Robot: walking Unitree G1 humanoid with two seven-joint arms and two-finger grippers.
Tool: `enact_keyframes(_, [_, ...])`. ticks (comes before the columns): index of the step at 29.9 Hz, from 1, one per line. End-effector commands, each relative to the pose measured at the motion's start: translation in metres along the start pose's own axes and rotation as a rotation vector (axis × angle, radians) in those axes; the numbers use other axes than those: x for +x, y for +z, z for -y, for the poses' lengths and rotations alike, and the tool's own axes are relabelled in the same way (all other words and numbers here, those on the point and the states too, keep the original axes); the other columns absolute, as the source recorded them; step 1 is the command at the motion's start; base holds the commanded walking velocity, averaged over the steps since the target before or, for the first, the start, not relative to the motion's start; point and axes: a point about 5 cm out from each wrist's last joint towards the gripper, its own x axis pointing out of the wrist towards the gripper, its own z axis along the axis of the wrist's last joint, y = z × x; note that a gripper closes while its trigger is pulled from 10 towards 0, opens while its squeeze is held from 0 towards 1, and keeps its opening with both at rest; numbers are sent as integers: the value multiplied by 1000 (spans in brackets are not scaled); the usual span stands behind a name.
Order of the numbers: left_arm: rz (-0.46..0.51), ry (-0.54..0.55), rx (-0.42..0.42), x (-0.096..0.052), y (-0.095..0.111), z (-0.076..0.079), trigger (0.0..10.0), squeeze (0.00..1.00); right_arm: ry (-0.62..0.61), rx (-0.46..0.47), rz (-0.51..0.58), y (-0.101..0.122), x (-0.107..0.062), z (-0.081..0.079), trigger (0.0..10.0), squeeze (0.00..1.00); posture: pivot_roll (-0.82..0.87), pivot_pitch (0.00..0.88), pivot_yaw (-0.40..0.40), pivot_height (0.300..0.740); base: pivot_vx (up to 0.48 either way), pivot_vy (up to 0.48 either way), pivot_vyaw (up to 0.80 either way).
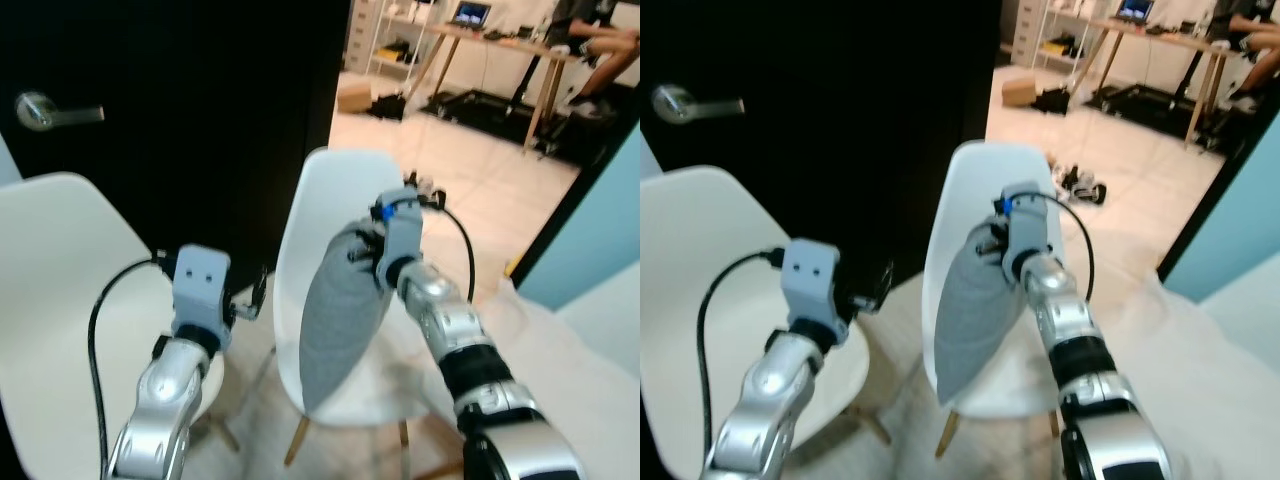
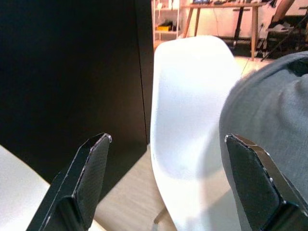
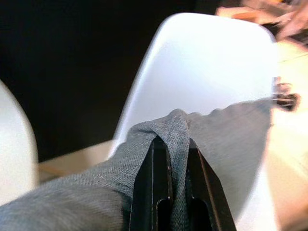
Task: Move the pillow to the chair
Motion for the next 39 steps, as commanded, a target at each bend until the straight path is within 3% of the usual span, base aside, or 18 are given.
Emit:
enact_keyframes(1, [10, -6, 8, 0, 4, -1, 10000, 0, -25, -44, 102, 23, 2, 5, 10000, 0, 4, 0, -87, 621, 0, 0, 0])
enact_keyframes(4, [23, -2, 12, 1, 9, -3, 10000, 0, -55, -72, 115, 29, 3, 9, 10000, 0, 3, 0, -87, 616, 0, 0, 0])
enact_keyframes(6, [56, 11, 27, 0, 22, -8, 10000, 0, -155, -148, 164, 50, 5, 20, 10000, 0, -7, 0, -93, 606, 0, 0, 0])
enact_keyframes(8, [56, 11, 27, 0, 22, -8, 10000, 0, -155, -148, 164, 50, 5, 20, 10000, 0, -7, 0, -93, 606, 0, 0, 0])
enact_keyframes(9, [100, 33, 26, -1, 38, -12, 10000, 0, -129, -201, 230, 67, 9, -1, 10000, 0, -2, 0, -102, 596, 0, 0, 0])
enact_keyframes(12, [112, 39, 23, -1, 42, -12, 10000, 0, -96, -211, 247, 70, 11, -12, 10000, 0, -2, 0, -102, 591, 0, 0, 0])
enact_keyframes(14, [123, 46, 23, -2, 48, -12, 10000, 0, 2, -258, 223, 64, 16, -43, 10000, 0, 15, 0, -113, 581, 0, 0, 0])
enact_keyframes(15, [123, 46, 23, -2, 48, -12, 10000, 0, 2, -258, 223, 64, 16, -43, 10000, 0, 15, 0, -113, 581, 0, 0, 0])
enact_keyframes(17, [123, 56, 25, -5, 50, -12, 10000, 0, 83, -284, 134, 48, 23, -65, 10000, 0, 28, 0, -123, 576, 0, 0, 0])
enact_keyframes(19, [122, 64, 28, -7, 52, -12, 10000, 0, 126, -279, 47, 37, 27, -76, 10000, 0, 40, 0, -134, 576, 0, 0, 0])
enact_keyframes(27, [114, 88, 44, -11, 58, -12, 10000, 0, 101, -323, -75, 27, 32, -82, 10000, 0, 63, 24, -164, 576, 0, 0, 0])
enact_keyframes(30, [114, 88, 44, -11, 58, -12, 10000, 0, 101, -323, -75, 27, 32, -82, 10000, 0, 63, 24, -164, 576, 0, 0, 0])
enact_keyframes(39, [96, 123, 52, -17, 61, -16, 10000, 0, -5, -268, -133, 23, 34, -78, 10000, 20, 73, 75, -179, 576, 0, 0, 0])
